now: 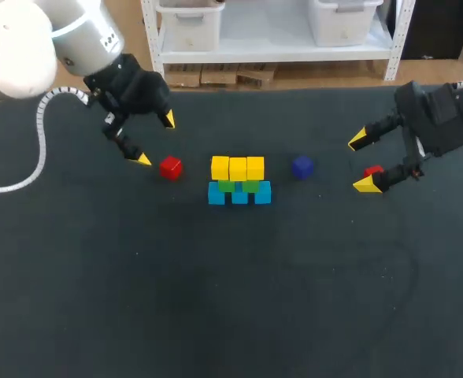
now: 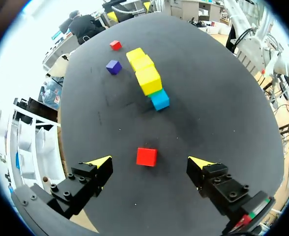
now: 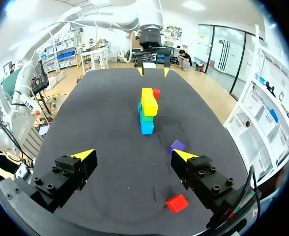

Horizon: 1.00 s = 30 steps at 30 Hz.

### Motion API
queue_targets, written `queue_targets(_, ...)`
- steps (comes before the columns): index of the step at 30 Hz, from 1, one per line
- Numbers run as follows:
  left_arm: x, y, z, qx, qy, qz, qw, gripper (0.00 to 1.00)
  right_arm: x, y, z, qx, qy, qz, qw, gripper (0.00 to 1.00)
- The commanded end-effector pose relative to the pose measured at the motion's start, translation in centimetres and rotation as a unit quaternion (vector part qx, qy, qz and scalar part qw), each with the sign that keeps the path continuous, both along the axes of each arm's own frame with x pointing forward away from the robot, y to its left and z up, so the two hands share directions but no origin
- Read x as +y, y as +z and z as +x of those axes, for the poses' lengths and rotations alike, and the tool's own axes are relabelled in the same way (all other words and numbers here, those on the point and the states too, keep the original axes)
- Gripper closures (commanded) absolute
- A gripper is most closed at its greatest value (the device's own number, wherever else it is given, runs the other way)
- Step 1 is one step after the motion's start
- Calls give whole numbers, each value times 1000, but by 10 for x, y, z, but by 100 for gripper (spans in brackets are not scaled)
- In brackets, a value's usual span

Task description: Place the blue cubes, place green cubes on the blue cubes, place the yellow cubes on the green cubes, then place the red cubes on the yellow cubes, and place purple cube on the red cubes.

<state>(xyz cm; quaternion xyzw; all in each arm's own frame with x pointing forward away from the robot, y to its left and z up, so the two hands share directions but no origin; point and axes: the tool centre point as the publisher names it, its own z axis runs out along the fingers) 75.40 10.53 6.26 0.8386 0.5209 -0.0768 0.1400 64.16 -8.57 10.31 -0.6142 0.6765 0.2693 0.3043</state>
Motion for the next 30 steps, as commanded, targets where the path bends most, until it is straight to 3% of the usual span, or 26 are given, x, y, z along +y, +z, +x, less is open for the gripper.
queue_targets(1,-5,-15,14,34,-16,11,999,0,0,-1,1,0,1,1,1000,0)
queue_targets(21,-8,-58,19,50,0,5,999,0,0,-1,1,0,1,1,1000,0)
queue_targets(23,-8,-60,18,53,0,6,999,4,0,-1,1,0,1,1,1000,0)
queue_targets(26,-9,-64,18,57,2,10,998,27,0,-1,1,0,1,1,1000,0)
queue_targets(30,-10,-65,17,58,3,7,998,39,0,-1,1,0,1,1,1000,0)
